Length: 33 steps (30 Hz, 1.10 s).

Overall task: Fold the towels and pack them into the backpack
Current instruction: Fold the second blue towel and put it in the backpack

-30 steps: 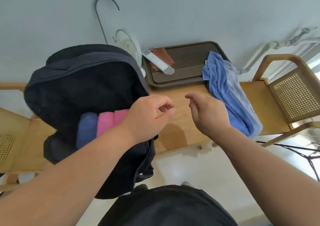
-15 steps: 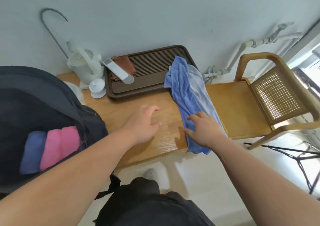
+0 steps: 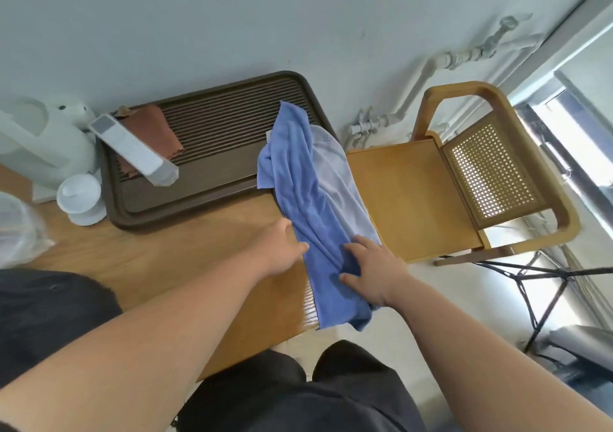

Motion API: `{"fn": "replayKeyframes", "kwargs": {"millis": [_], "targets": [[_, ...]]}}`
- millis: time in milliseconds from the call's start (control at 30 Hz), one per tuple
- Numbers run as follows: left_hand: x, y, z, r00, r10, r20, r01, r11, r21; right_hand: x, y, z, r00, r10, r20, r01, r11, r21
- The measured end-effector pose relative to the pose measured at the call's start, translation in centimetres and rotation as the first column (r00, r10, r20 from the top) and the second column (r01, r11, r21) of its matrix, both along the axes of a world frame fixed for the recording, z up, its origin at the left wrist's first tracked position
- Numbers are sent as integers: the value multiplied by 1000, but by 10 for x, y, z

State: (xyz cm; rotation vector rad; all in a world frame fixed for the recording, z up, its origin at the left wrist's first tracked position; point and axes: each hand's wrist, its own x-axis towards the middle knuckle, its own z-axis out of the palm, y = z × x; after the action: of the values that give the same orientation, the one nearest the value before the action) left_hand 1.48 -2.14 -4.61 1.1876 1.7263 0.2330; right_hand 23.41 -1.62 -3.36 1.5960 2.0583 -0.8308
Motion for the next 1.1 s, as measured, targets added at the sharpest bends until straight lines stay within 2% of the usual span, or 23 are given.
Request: {"fn": "replayKeyframes", "kwargs": {"millis": [100,200,300,367,500,633,767,1000,1033,1100], "targets": [[7,20,-8,961,212,178,-202,977,-75,5,13,-11,1000,21,-20,-22,999,-49],[14,37,-16,818,475,324,-434,880,-194,16,23,-18,997,59,-46,-64,990,-124],[21,52,-18,675,657,335,-599,754,-271,31,37,-21,992,93,-86,-109,973,-201],[28,59,-18,631,716,300,-657,698,-285,42,44,-19,986,140,-95,-160,953,-259],[45,64,-18,607,760,232,-724,649,-233,55,61,-11,956,259,-139,-290,903,-318],[56,60,-20,643,738,206,-714,674,-186,58,74,-9,943,292,-161,-330,885,-329],[70,47,-8,622,760,190,-764,642,-67,69,80,-15,911,373,-177,-411,856,-312],[80,4,54,605,735,308,-779,626,35,68,84,-11,894,404,-191,-445,848,-289],[80,-1,66,620,720,313,-770,635,63,66,85,-7,896,405,-183,-442,853,-278],[81,-12,88,717,634,290,-687,712,144,58,85,3,911,383,-155,-409,884,-224]]}}
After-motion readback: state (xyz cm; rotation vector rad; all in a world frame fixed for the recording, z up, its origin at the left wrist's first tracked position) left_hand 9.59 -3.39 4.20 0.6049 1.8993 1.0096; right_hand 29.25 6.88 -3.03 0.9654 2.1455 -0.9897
